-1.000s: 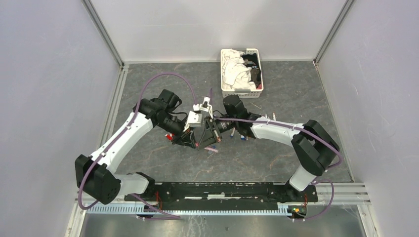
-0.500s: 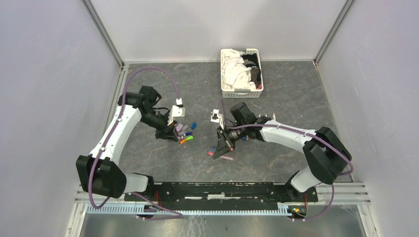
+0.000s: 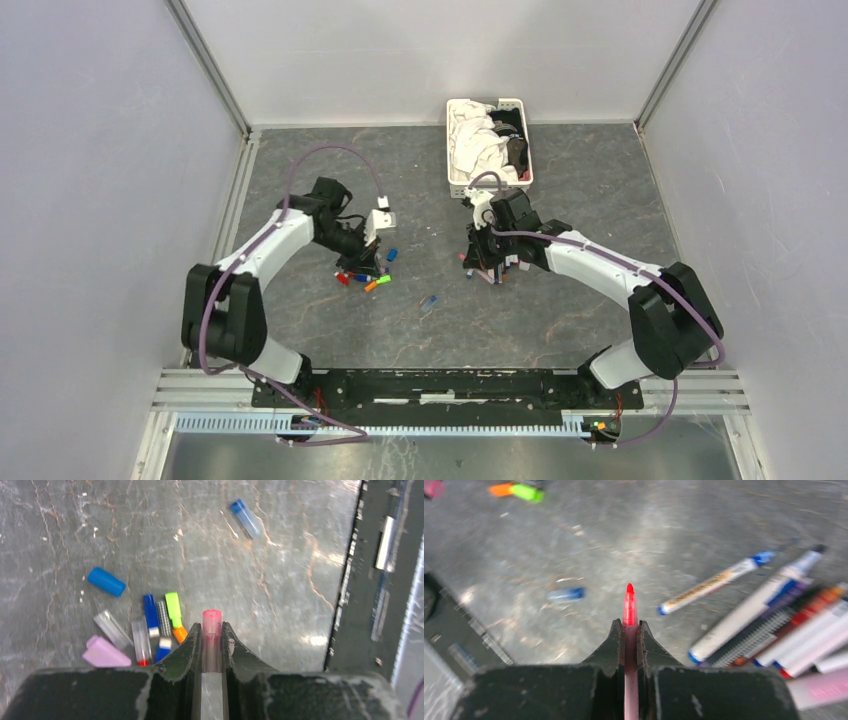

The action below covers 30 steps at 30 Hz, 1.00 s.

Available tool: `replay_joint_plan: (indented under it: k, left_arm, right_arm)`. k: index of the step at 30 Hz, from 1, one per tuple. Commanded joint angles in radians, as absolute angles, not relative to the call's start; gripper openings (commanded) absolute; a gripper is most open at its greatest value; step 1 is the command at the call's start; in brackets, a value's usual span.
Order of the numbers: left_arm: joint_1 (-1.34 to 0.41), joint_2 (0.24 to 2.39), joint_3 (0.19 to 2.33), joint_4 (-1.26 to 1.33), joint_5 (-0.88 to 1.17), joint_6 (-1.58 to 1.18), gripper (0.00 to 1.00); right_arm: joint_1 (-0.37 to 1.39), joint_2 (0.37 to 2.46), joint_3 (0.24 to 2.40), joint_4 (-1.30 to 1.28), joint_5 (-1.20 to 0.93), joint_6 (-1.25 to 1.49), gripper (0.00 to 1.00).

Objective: Open the pen caps

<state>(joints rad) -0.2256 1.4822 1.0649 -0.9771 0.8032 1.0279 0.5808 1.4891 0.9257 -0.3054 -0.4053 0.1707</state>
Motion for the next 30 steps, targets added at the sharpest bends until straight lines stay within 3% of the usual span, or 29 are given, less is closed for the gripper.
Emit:
replay_joint_plan:
  k: [1,9,15,18,22,30]
  left_arm:
    - [-0.317,1.558,1.03,-0.665,0.707,0.829,0.02]
    - [-0.398,1.688,1.04,-0.549,0.551,0.758,0.07]
    - [-0.399,1.671,1.043,-0.577,0.544,0.753,0.28]
    - [-0.396,1.622,1.053,-0.606,0.565,0.739,0.49]
    - [-0.379,1.555,1.114,-0.694,0.607,0.719,0.98]
    - [-0.299,1.451,1.28,-0.853,0.582,0.649,1.0]
  right_arm:
    - [0.585,1.462,0.883,-0.188,-0.022,0.26,0.0]
    - [0.596,1.56,0.896,-0.079,0.181,0.378,0.0]
    - [0.626,1.669,0.951,-0.064,0.285,0.427,0.0]
    - [0.638,1.707,0.97,-0.053,0.333,0.439,0.0]
    - [0.648,1.733,0.985,-0.052,0.375,0.457,0.02]
    - [0.656,1.708,0.971,-0.044,0.401,0.458,0.27]
